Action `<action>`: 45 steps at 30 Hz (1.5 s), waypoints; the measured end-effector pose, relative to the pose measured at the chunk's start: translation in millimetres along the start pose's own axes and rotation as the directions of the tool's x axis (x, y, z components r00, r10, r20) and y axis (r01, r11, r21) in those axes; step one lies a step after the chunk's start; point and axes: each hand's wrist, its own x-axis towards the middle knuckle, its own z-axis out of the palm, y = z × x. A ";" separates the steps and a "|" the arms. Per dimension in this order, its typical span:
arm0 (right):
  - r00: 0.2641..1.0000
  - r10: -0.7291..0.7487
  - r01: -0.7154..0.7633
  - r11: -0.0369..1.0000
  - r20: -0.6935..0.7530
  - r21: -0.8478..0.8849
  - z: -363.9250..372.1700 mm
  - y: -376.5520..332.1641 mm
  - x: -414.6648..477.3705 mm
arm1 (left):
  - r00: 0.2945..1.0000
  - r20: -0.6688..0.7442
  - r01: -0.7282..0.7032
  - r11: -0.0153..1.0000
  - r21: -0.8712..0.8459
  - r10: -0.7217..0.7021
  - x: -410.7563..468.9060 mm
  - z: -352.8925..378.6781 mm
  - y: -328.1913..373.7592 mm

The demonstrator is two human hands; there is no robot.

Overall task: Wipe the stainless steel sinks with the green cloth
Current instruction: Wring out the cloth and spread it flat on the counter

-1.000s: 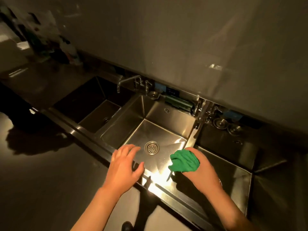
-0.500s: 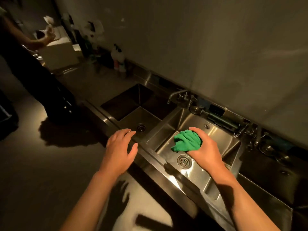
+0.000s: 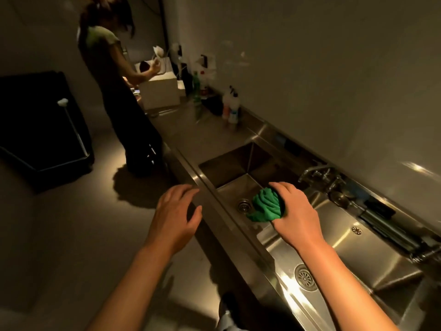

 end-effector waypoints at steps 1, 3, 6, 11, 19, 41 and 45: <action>1.000 -0.015 0.015 0.999 0.001 -0.046 6.3 -0.8 7.8 | 1.000 -0.004 0.009 1.000 0.007 -0.009 4.4 0.4 -3.9; 0.999 -0.038 0.040 0.994 0.019 -0.103 20.2 0.8 25.9 | 1.000 -0.006 0.000 1.000 0.024 0.001 15.8 2.8 -10.9; 0.993 -0.025 0.040 0.990 0.112 -0.135 40.8 8.4 56.7 | 1.000 0.023 -0.016 0.999 0.042 0.015 39.8 13.6 -19.9; 0.995 -0.002 0.012 0.995 0.096 -0.102 75.2 31.4 109.1 | 0.995 0.088 -0.045 0.997 0.069 0.038 104.3 48.9 -33.8; 0.993 0.076 -0.073 0.996 0.087 -0.044 101.0 82.0 186.6 | 0.973 0.203 -0.128 0.988 0.091 0.108 219.6 99.3 -37.1; 0.961 0.273 -0.275 0.960 0.045 0.051 151.6 70.9 284.4 | 0.914 0.349 -0.185 0.978 -0.093 0.206 351.4 125.7 -104.5; 0.924 0.379 -0.379 0.925 -0.047 0.007 159.6 40.3 294.8 | 0.887 0.362 -0.234 0.954 -0.186 0.288 378.9 118.0 -130.2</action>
